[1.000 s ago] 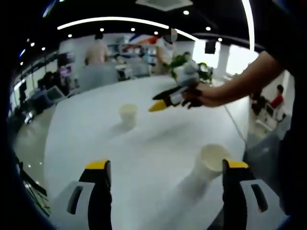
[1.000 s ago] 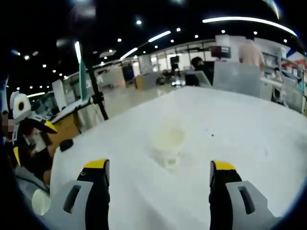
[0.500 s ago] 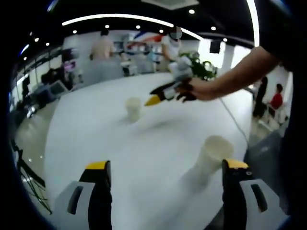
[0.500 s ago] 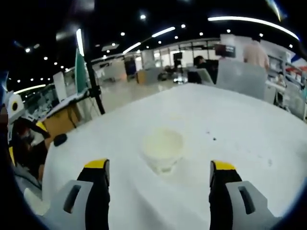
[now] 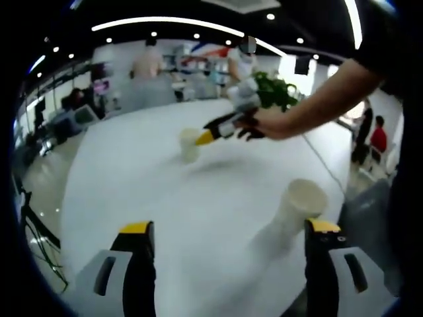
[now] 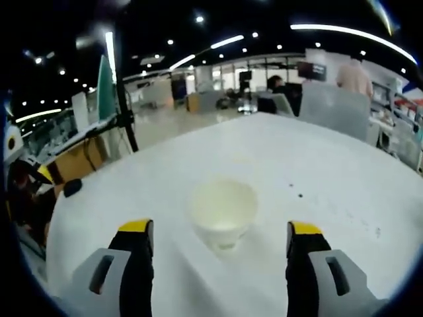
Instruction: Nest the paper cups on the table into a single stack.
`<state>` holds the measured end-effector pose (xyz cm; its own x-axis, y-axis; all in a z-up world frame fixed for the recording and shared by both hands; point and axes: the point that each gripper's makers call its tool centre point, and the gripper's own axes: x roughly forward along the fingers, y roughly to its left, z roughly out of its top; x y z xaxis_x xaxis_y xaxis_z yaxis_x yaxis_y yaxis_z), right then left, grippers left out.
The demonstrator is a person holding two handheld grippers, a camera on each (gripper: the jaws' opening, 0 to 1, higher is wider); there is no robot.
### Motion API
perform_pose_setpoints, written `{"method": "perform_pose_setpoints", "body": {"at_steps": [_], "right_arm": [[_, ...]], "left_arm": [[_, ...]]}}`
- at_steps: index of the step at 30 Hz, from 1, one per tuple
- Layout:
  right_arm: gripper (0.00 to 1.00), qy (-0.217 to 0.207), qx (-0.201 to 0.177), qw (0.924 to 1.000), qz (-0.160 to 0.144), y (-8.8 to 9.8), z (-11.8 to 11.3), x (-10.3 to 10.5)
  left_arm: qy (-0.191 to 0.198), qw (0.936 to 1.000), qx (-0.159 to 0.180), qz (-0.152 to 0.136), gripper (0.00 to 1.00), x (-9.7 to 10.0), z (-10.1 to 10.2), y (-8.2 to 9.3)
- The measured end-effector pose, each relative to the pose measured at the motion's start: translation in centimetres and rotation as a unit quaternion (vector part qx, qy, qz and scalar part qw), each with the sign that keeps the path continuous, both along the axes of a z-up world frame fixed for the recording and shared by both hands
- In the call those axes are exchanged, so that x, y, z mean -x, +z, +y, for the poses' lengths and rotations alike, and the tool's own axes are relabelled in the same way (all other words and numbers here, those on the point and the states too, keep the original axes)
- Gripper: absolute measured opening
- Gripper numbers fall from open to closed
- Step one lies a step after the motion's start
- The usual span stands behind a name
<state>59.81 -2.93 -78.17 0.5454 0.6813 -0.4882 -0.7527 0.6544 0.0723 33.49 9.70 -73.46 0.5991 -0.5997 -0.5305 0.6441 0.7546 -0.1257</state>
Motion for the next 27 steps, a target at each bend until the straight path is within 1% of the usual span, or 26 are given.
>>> {"method": "perform_pose_setpoints", "body": {"at_steps": [2, 3, 5, 8, 11, 15, 20, 23, 27], "right_arm": [[0.79, -0.006, -0.001, 1.0000, 0.000, 0.0, 0.1, -0.4], [0.78, -0.007, -0.003, 1.0000, 0.001, 0.0, 0.1, -0.6], [0.77, -0.008, 0.000, 1.0000, 0.000, -0.2, 0.4, -0.8], [0.75, -0.003, 0.009, 1.0000, 0.001, -0.9, 0.8, -1.0], [0.73, -0.008, 0.006, 0.9999, 0.003, -0.9, 0.8, -1.2], [0.68, -0.001, 0.017, 0.9998, -0.012, -0.8, 1.3, -1.4], [0.62, 0.005, 0.023, 0.9995, -0.021, -0.8, 1.7, -1.6], [0.59, 0.004, 0.025, 0.9993, -0.027, -0.8, 1.8, -1.9], [0.55, 0.000, 0.020, 0.9995, -0.024, -1.0, 2.0, -2.2]], "left_arm": [[0.003, 0.9999, 0.008, -0.011, 0.94, -0.2, 0.1, 0.4], [0.004, 0.9999, 0.007, -0.011, 0.94, -0.3, 0.1, 0.3], [0.007, 1.0000, 0.006, 0.001, 0.94, -0.3, 0.3, -0.3], [0.006, 1.0000, 0.004, 0.005, 0.93, 0.0, 0.3, -0.4], [0.008, 1.0000, 0.003, 0.005, 0.92, 0.1, 0.4, -0.7], [0.016, 0.9998, 0.011, 0.006, 0.92, 0.3, 0.6, -0.9], [0.017, 0.9997, 0.010, 0.012, 0.92, 0.9, 0.5, -1.5], [0.017, 0.9997, 0.009, 0.013, 0.91, 1.2, 0.5, -1.5], [0.021, 0.9996, 0.008, 0.019, 0.91, 1.5, 0.7, -1.9]]}}
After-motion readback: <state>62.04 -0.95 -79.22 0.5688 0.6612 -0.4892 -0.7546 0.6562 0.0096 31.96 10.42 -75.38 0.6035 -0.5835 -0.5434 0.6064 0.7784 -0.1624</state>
